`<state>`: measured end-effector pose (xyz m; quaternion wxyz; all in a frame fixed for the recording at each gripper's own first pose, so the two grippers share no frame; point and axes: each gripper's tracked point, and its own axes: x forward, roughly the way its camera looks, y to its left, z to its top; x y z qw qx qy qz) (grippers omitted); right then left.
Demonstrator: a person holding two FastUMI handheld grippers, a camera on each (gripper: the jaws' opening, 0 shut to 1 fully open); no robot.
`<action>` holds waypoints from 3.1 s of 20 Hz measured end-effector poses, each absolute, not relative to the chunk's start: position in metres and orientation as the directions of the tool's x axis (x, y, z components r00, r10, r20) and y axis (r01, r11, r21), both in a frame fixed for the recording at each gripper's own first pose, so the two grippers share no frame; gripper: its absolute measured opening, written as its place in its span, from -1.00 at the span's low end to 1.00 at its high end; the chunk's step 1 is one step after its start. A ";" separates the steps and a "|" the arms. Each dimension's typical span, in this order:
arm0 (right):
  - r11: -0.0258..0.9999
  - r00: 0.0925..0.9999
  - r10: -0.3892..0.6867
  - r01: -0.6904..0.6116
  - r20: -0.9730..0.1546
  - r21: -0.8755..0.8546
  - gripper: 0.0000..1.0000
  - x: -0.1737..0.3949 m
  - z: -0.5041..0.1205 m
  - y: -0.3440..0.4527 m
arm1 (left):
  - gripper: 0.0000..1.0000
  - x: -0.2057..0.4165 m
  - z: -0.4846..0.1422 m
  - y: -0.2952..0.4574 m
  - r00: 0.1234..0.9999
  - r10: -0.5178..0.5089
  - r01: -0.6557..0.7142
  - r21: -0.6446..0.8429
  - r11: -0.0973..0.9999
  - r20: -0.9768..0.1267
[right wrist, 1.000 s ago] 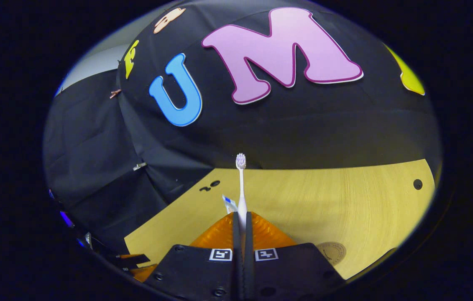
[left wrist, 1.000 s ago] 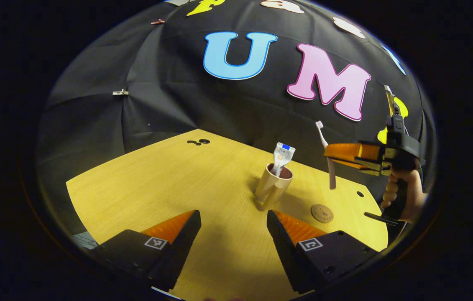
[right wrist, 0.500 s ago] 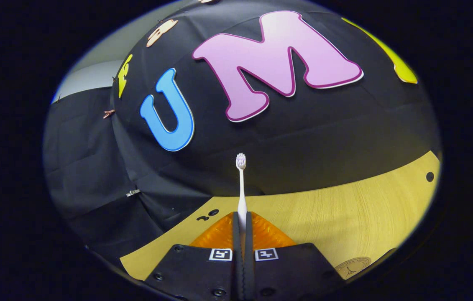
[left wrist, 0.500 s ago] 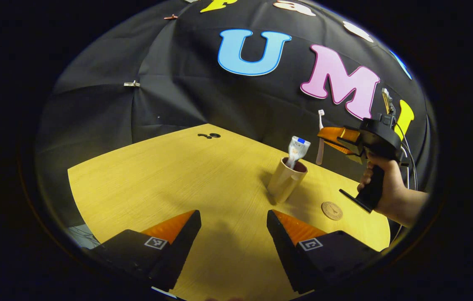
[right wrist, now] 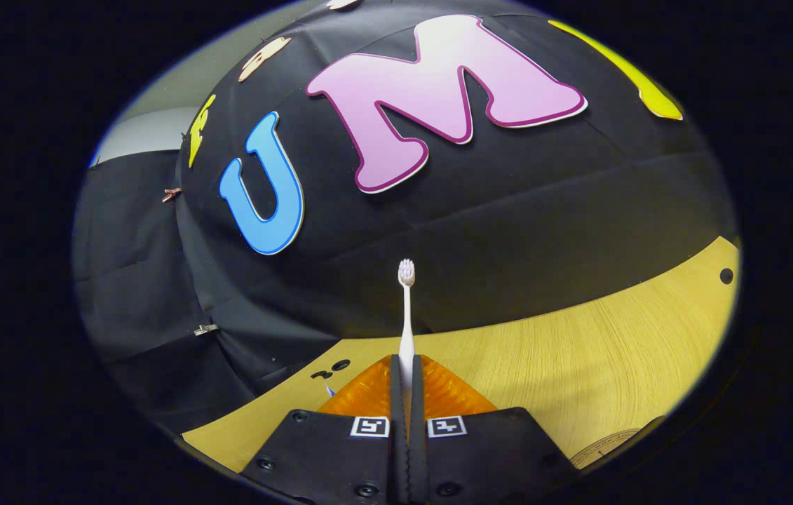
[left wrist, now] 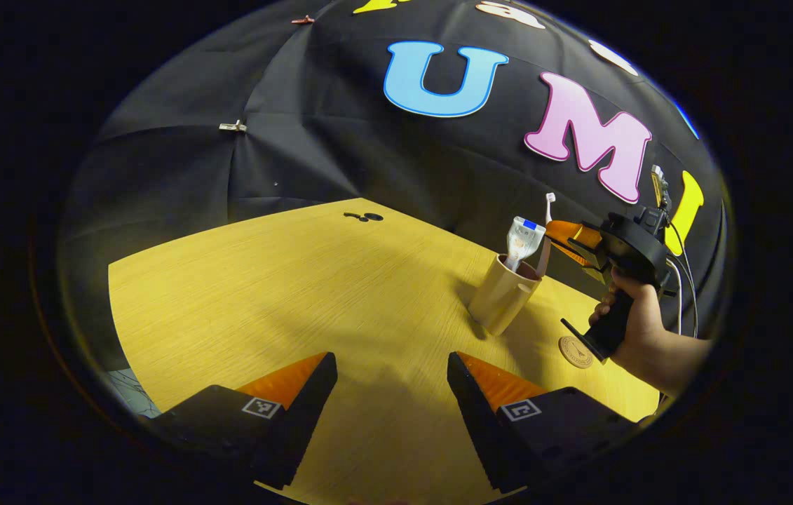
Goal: Put the toothbrush and toothpaste on the desktop into the cup, then pick up the cup and place it on the coaster on the desktop.
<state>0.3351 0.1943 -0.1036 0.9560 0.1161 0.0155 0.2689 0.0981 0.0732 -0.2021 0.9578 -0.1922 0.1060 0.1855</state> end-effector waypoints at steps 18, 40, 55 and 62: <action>0.845 0.865 0.500 -0.500 0.050 0.191 -0.82 0.320 -0.135 0.196 | 0.96 0.116 -0.211 0.057 0.916 0.280 -0.365 -0.306 0.879 -0.289; 0.980 0.980 0.198 -0.199 0.029 0.027 0.96 0.255 -0.057 -0.044 | 0.95 0.188 -0.143 0.009 0.931 0.018 -0.073 -0.136 0.988 -0.364; 0.992 0.993 -0.073 0.082 -0.088 0.101 0.96 0.185 -0.096 -0.199 | 0.96 0.280 -0.180 -0.018 0.725 0.006 -0.013 -0.005 1.000 -0.689; 0.978 0.979 -0.132 0.153 -0.153 0.139 0.96 0.154 -0.117 -0.225 | 0.80 0.298 -0.190 -0.010 0.665 0.051 0.001 0.069 0.998 -0.745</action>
